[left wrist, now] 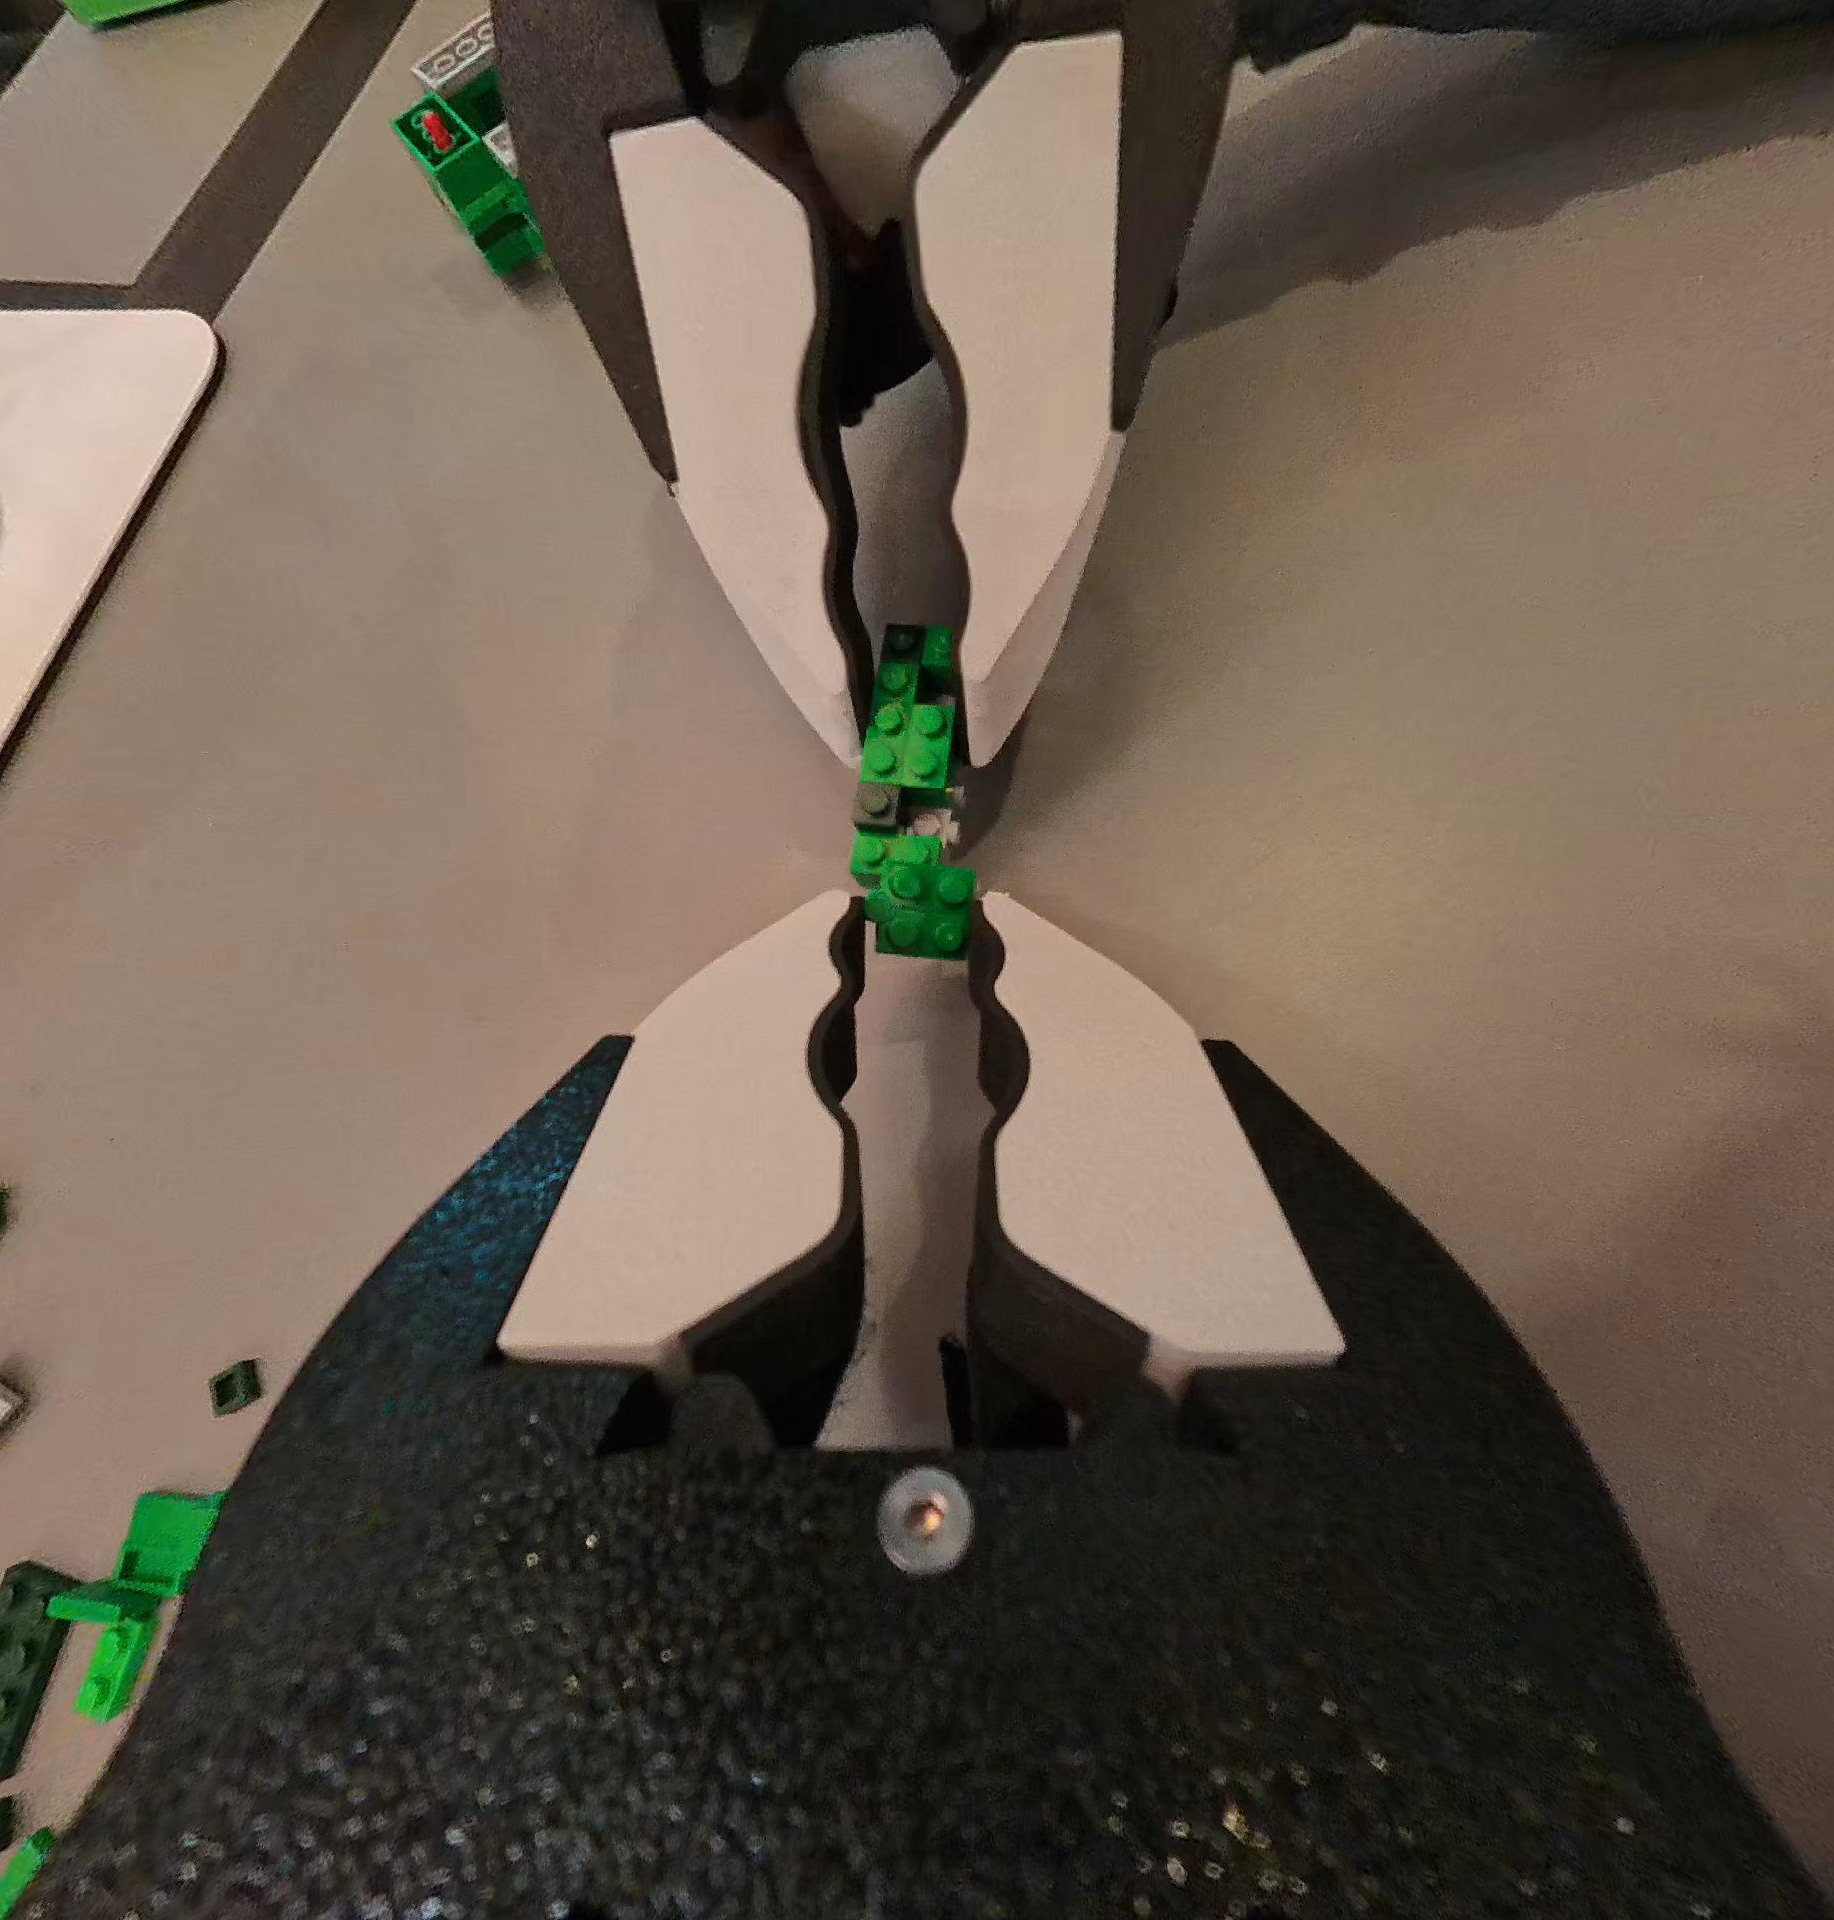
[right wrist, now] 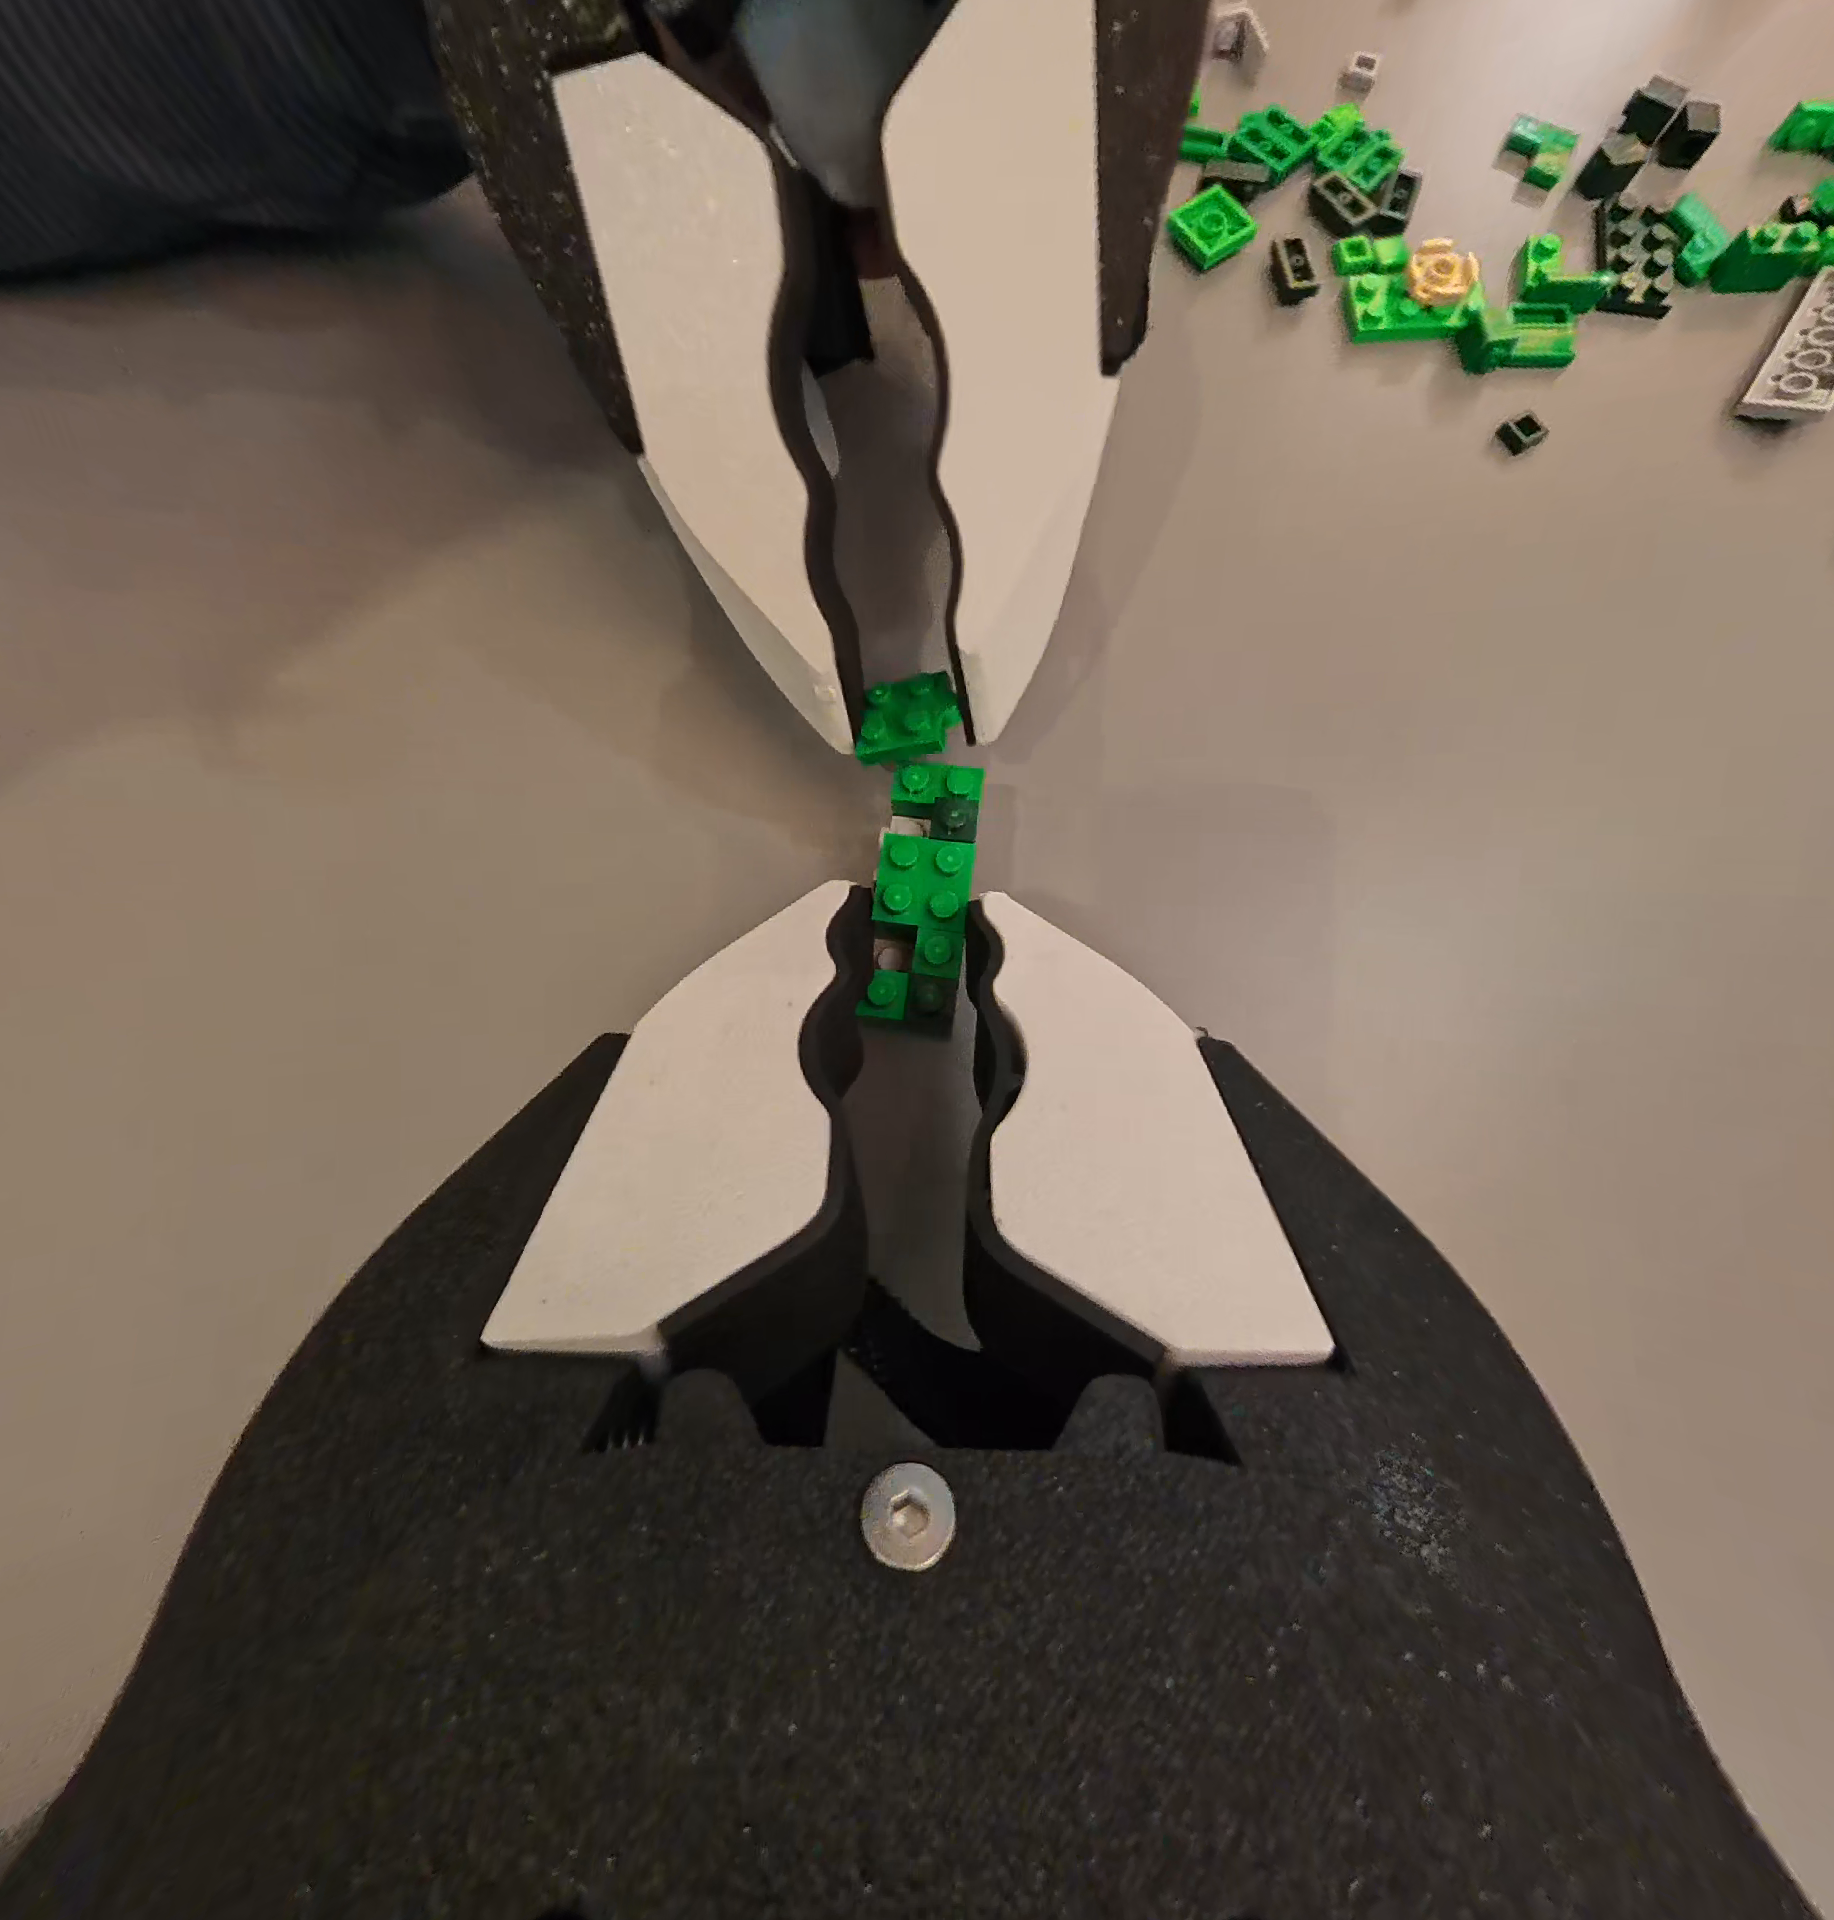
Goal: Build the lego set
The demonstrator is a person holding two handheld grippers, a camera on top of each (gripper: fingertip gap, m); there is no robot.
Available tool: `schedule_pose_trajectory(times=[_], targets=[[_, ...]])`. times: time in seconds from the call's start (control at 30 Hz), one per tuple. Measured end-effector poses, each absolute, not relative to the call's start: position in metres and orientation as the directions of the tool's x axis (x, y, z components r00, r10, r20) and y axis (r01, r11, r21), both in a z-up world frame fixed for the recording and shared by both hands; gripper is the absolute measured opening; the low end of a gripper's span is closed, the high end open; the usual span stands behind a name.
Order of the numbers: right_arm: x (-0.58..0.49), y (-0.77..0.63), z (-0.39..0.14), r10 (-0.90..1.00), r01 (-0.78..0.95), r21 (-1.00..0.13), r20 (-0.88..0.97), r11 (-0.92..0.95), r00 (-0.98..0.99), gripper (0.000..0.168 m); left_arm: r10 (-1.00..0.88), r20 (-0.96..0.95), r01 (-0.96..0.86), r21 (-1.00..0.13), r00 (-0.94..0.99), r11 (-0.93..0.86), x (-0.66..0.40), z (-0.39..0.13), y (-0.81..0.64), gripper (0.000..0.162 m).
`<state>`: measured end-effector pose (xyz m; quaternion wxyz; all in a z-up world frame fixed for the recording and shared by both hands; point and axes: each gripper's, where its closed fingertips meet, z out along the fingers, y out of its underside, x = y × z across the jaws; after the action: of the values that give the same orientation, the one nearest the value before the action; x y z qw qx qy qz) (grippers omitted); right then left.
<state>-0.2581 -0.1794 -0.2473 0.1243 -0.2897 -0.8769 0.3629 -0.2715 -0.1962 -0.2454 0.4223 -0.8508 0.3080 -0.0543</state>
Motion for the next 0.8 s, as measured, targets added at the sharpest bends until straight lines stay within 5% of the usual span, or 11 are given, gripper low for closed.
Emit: schedule_pose_trajectory(times=[0.8], targets=[[-0.258,-0.183,-0.256,0.512,0.287,-0.634,0.201,0.718,-0.835,0.017,-0.570,-0.122,-0.472,-0.711,0.812,-0.521,-0.269,-0.258,-0.196,0.018]])
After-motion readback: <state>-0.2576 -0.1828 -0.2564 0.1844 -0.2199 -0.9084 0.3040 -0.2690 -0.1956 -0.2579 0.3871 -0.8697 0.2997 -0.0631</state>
